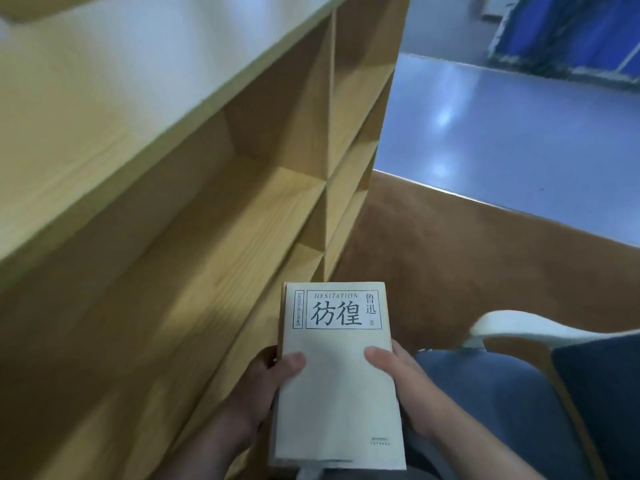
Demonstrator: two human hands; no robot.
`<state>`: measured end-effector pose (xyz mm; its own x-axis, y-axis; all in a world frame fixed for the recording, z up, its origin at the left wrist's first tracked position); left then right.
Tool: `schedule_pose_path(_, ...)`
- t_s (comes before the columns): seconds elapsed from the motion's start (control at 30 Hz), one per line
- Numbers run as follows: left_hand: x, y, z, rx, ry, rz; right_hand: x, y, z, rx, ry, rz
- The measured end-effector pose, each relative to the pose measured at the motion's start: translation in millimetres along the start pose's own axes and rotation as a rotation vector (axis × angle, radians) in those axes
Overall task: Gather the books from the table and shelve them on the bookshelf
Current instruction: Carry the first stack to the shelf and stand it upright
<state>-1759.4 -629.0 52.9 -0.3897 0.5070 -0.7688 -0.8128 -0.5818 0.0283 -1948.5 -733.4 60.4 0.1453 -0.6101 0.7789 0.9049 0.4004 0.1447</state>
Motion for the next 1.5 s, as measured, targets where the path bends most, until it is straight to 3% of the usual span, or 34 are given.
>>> schedule_pose_path(0.37, -42, -4, -22, -0.411, 0.099, 0.455, 99, 64, -114, 0.461, 0.008, 0.272)
schedule_pose_path(0.6, -39, -40, -8, -0.632, 0.156, 0.544, 104, 132, -129, 0.763, 0.05, 0.308)
schedule_pose_path(0.7, -38, -65, -4, -0.714, 0.214, 0.568, 102, 164, -134, 0.81, 0.025, 0.338)
schedule_pose_path(0.9, -39, -114, 4, -0.904, 0.406, 0.618, 104, 236, -137, 0.927, -0.167, 0.412)
schedule_pose_path(1.1, -41, -149, -3, -1.024, 0.635, 0.593, 98, 272, -156, 0.876, -0.391, 0.481)
schedule_pose_path(1.5, -9, -146, -37, -1.146, 0.941, 0.479, 74, 292, -198, 1.138, -0.775, 0.192)
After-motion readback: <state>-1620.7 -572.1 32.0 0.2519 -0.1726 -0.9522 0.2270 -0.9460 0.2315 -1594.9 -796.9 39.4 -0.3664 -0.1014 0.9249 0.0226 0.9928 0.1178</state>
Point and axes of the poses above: each hand's wrist, its own z-axis away from the middle knuckle, its own y-axis out of the palm, x = y × z, the point moved 5 cm from there along -z, towards the middle knuckle, and after that the axes turned 13 degrees about -x, right-handed, at the moved point
